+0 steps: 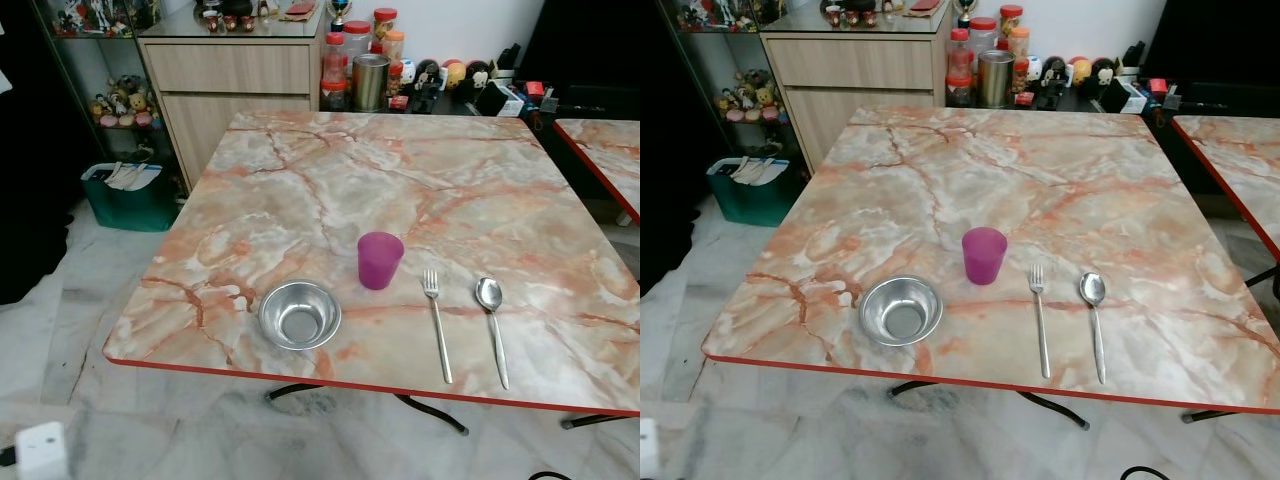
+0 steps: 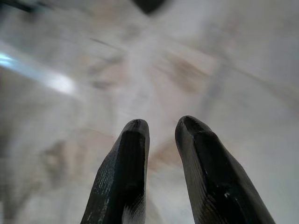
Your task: Setting the table
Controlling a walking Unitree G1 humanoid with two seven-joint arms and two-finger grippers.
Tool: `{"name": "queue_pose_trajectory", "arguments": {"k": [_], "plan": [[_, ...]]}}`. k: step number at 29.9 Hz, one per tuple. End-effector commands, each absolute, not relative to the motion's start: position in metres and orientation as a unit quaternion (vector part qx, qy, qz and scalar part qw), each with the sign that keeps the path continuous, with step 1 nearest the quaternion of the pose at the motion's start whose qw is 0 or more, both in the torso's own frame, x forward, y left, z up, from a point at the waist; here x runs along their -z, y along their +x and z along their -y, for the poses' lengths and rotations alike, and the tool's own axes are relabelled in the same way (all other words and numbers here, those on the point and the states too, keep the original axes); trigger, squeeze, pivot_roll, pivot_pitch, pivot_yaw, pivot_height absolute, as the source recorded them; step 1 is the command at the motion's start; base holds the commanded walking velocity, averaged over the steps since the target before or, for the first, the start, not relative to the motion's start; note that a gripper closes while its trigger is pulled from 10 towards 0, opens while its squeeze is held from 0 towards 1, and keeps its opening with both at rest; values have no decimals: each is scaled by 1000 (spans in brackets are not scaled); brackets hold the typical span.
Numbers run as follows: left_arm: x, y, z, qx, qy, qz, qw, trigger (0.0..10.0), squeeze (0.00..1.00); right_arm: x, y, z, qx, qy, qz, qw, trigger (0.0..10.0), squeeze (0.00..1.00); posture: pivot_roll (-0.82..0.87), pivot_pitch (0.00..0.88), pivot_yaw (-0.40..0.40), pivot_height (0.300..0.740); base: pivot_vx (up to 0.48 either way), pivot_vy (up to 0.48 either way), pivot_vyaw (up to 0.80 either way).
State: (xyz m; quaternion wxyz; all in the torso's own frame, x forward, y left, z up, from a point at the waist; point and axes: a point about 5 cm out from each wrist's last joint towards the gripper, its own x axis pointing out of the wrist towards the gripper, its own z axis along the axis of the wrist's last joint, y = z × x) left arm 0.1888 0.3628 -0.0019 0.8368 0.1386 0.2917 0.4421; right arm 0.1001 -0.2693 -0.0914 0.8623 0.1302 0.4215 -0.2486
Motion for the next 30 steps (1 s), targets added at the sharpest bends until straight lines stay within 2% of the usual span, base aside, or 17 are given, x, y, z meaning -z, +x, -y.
{"name": "queue_pose_trajectory", "arguments": {"k": [1,4,6,7,8,10,11,14,16,21,26,30], "plan": [[-29,205,-378,-480,193,-217,828,10000,0,93,95,269,248,127,-431,858,10000,0,82,101,2,740,0,0,0],[-54,218,-386,-504,217,-156,822,10000,0,93,95,269,248,127,-431,858,10000,0,84,101,-1,740,0,0,0],[-83,237,-391,-513,226,-89,824,10000,0,93,95,269,247,126,-432,858,10000,0,84,101,-1,740,0,0,0],[-94,246,-391,-506,213,-65,834,10000,0,93,95,269,247,126,-432,858,10000,0,83,101,0,740,0,0,0],[-113,266,-385,-472,173,-18,864,10000,0,93,95,269,246,126,-432,858,10000,0,83,101,0,740,0,0,0],[-134,288,-373,-421,148,30,894,10000,0,93,95,270,246,126,-432,859,10000,0,81,103,1,740,0,0,0],[-134,288,-373,-421,148,30,894,10000,0,93,95,270,246,126,-432,859,10000,0,81,103,1,740,0,0,0],[-149,312,-353,-344,82,71,933,10000,0,93,95,270,246,125,-431,859,10000,0,82,103,1,740,0,0,0],[-159,330,-330,-263,52,94,959,10000,0,93,95,270,246,125,-432,859,10000,0,78,105,0,740,0,0,0],[-168,359,-280,-88,-66,94,989,10000,0,93,94,270,246,124,-433,858,10000,0,75,109,4,740,0,0,0],[-168,366,-259,14,-94,64,993,10000,0,93,94,269,246,125,-432,858,10000,0,79,112,9,740,0,0,0],[-164,367,-251,53,-100,43,993,10000,0,93,94,268,245,125,-433,859,10000,0,79,114,12,740,0,0,0]]}}
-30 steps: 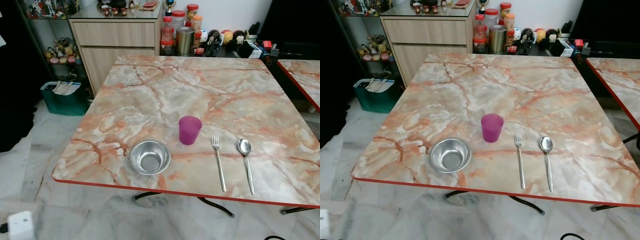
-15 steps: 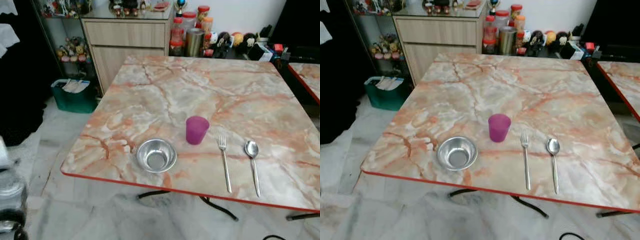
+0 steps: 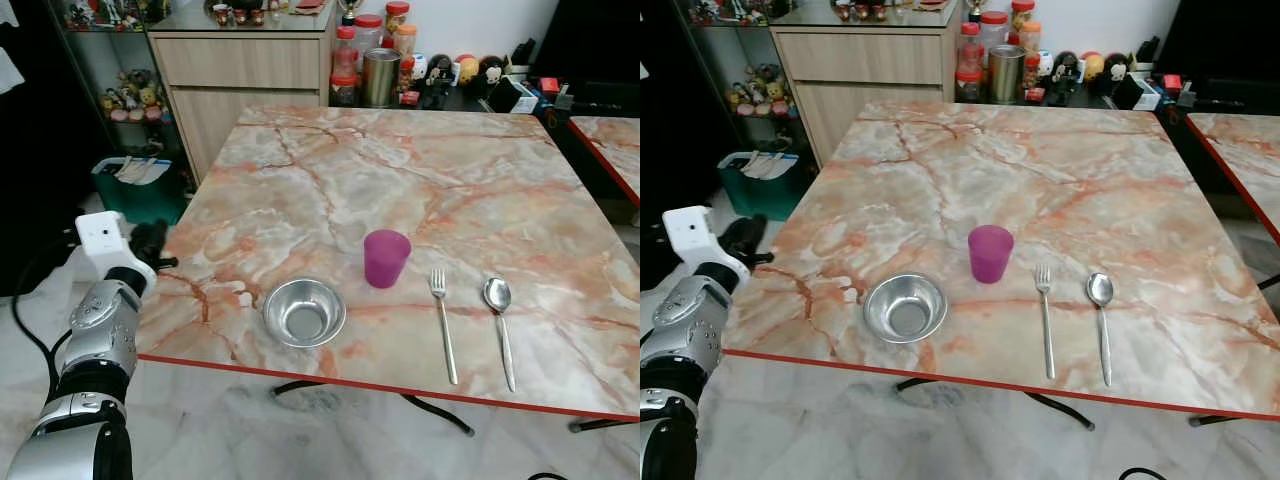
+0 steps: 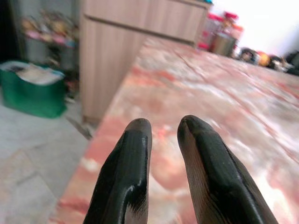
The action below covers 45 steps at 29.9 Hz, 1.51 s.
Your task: Setting the table
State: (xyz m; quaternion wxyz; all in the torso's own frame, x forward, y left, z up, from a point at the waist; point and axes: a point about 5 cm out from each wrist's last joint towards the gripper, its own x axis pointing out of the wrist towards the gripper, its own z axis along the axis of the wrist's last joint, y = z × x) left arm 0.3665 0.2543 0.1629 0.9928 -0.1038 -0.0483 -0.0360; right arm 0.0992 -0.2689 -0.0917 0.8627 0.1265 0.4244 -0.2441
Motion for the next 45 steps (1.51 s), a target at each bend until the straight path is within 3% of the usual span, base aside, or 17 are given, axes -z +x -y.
{"name": "queue_pose_trajectory", "arguments": {"k": [1,11,32,33,34,45], "plan": [[-161,367,-244,80,-97,30,992,10000,0,94,93,268,245,126,-433,858,10000,0,79,115,13,740,0,0,0],[-160,365,-211,192,-104,3,976,10000,0,94,93,268,245,126,-433,858,10000,0,82,119,13,740,0,0,0],[-143,364,-161,249,-73,-76,963,10000,0,93,94,269,244,125,-432,859,10000,0,78,121,13,740,0,0,0],[-144,364,-161,249,-74,-77,963,10000,278,93,94,269,244,125,-432,859,10000,0,78,121,13,740,0,0,0],[-144,365,-160,247,-79,-78,963,10000,1000,93,94,268,244,125,-432,859,10000,0,77,121,14,740,0,0,0],[-141,364,-153,258,-109,-100,955,10000,1000,93,94,268,244,125,-432,859,10000,0,75,123,16,740,0,0,0]]}}
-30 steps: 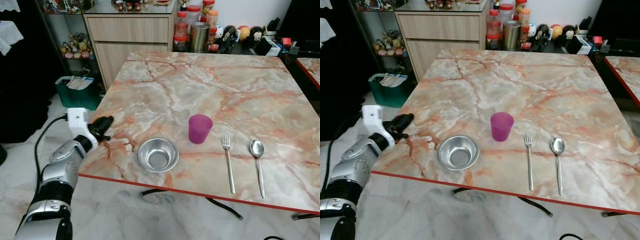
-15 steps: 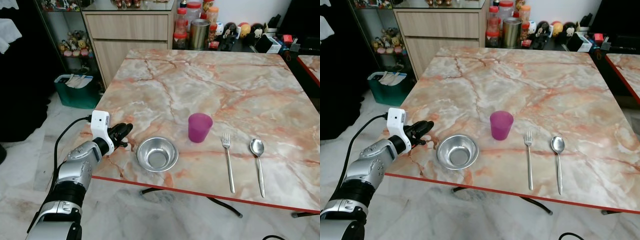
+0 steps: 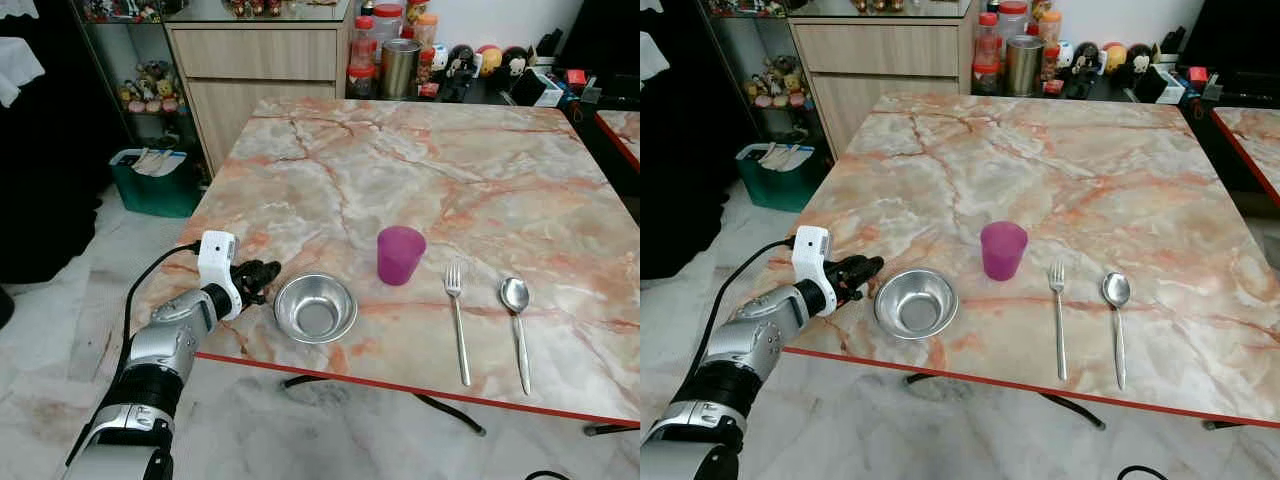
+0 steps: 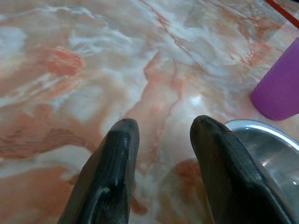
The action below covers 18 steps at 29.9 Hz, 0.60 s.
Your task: Setting the table
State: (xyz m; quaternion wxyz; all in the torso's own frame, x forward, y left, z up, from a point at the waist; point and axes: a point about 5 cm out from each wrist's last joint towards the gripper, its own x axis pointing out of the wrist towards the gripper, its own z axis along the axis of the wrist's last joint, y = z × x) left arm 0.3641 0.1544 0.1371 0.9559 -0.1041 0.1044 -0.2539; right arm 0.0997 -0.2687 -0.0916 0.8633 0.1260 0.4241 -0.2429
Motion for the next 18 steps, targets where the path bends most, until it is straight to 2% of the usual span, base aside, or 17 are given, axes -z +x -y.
{"name": "queue_pose_trajectory", "arguments": {"k": [1,12,17,18], "plan": [[-143,365,-153,260,-114,-99,954,10000,1000,93,94,268,244,125,-432,859,10000,0,76,124,16,740,0,0,0],[-147,358,-152,304,-124,-98,939,10000,1000,93,94,269,242,123,-433,860,10000,0,78,123,14,740,0,0,0],[-146,358,-154,299,-110,-103,942,10000,1000,93,94,269,242,123,-432,860,10000,0,78,123,13,740,0,0,0],[-144,358,-155,298,-104,-106,943,10000,59,93,94,269,242,123,-432,860,10000,0,77,123,14,740,0,0,0]]}}
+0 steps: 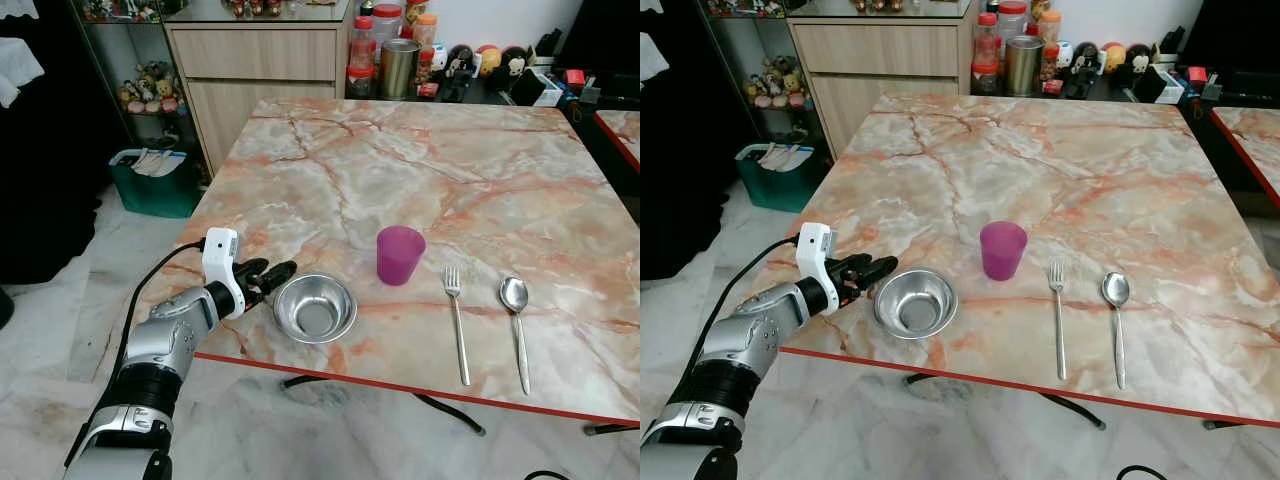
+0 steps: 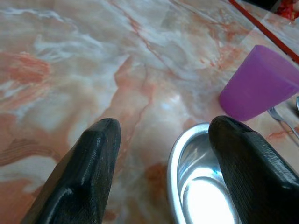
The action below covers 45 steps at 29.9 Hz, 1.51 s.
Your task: Setting the table
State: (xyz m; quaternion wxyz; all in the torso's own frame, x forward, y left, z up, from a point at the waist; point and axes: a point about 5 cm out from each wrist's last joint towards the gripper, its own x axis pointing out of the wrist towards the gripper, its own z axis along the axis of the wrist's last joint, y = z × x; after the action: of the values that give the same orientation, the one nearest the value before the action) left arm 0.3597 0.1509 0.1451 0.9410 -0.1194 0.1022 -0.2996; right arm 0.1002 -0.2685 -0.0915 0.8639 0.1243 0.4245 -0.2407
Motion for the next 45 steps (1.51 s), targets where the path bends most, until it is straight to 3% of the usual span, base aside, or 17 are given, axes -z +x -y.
{"name": "queue_pose_trajectory", "arguments": {"k": [1,19,45], "plan": [[-143,357,-156,298,-98,-111,943,10000,0,93,94,269,242,123,-432,860,10000,0,79,123,14,740,0,0,0],[-131,348,-145,335,-71,-144,928,10000,0,93,94,270,242,122,-433,860,10000,0,74,123,12,740,0,0,0],[-121,347,-156,297,-71,-152,940,10000,0,92,95,271,239,119,-432,861,10000,0,72,121,5,740,0,0,0]]}}
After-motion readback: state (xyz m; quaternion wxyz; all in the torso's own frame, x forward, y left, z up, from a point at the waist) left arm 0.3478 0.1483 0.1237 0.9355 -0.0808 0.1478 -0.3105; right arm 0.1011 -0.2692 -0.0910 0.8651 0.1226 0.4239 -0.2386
